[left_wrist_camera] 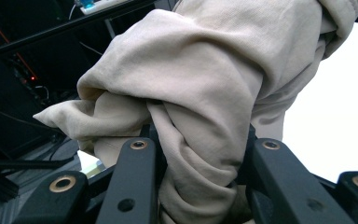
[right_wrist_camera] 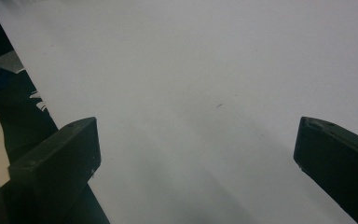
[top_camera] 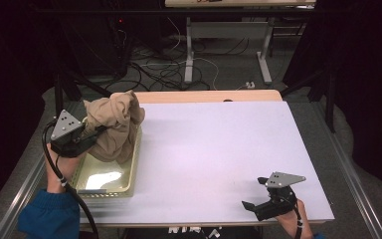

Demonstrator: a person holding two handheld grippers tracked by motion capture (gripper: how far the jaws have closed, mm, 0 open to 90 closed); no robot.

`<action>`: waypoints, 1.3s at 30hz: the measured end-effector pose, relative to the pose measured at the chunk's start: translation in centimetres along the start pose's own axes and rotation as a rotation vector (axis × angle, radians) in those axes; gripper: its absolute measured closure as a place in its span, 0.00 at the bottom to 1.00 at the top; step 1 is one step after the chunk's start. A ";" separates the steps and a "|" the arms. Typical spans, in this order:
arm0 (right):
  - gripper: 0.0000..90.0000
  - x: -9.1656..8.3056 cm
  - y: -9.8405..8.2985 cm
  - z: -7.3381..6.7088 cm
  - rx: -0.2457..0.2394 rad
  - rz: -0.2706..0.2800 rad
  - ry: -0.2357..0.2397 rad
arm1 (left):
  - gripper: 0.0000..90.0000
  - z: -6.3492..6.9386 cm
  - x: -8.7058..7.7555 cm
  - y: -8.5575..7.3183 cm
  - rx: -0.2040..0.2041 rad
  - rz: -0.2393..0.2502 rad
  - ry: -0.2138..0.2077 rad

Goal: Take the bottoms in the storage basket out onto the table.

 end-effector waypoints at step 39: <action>0.00 -0.1 0.1 0.0 0.007 0.009 -0.003 | 0.79 3.6 2.2 3.3 0.052 0.052 -0.086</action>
Point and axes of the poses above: each handheld gripper's, and its own axes: x roughly forward along the jaws, y roughly out of its top, z roughly to its right, the point moved 10 cm from there along x, roughly forward along the jaws, and after that the axes turned 2 degrees about -y, right-handed, at the moved point
